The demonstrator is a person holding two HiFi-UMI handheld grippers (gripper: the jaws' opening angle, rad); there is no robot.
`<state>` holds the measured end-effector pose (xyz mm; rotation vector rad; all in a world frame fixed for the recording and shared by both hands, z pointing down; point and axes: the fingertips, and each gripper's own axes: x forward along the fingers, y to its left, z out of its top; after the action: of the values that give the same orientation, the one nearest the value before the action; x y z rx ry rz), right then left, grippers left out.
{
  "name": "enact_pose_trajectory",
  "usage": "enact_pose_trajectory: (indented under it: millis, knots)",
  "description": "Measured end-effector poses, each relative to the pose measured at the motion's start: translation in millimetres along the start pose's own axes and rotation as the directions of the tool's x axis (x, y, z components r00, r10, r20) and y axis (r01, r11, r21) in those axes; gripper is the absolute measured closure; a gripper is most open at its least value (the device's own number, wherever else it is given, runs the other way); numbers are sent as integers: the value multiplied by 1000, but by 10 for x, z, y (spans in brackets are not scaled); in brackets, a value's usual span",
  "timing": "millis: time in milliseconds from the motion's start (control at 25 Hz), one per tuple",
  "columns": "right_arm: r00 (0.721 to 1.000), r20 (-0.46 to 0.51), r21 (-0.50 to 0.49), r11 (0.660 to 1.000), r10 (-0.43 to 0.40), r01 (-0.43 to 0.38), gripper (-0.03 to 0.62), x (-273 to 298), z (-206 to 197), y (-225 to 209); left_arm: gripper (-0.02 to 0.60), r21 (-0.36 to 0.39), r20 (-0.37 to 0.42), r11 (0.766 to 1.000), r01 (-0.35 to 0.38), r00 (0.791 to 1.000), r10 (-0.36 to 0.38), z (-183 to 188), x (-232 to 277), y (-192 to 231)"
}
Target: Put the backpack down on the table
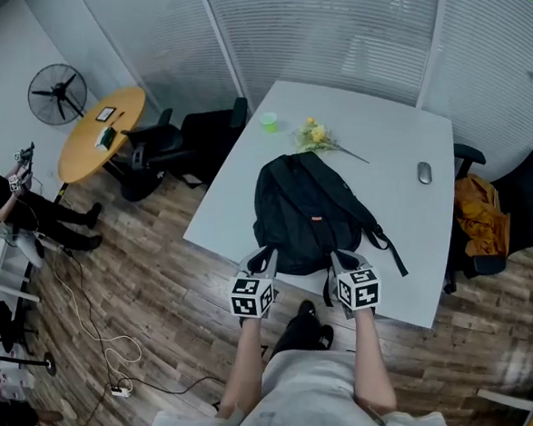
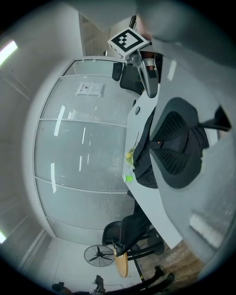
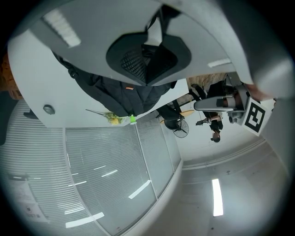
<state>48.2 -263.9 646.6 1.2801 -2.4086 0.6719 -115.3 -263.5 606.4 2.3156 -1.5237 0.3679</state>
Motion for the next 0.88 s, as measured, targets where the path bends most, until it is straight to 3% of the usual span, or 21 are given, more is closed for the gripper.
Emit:
enact_pose_trajectory:
  millis: [200, 880]
  knots:
    - [1000, 8, 4, 1000, -4, 4, 595, -1, 32, -1, 581, 13, 4, 1000, 6, 1000, -6, 16, 6, -6]
    - [999, -23, -36, 999, 31, -31, 595, 30, 28, 43, 581, -6, -28, 1000, 13, 1000, -13, -54, 59, -5]
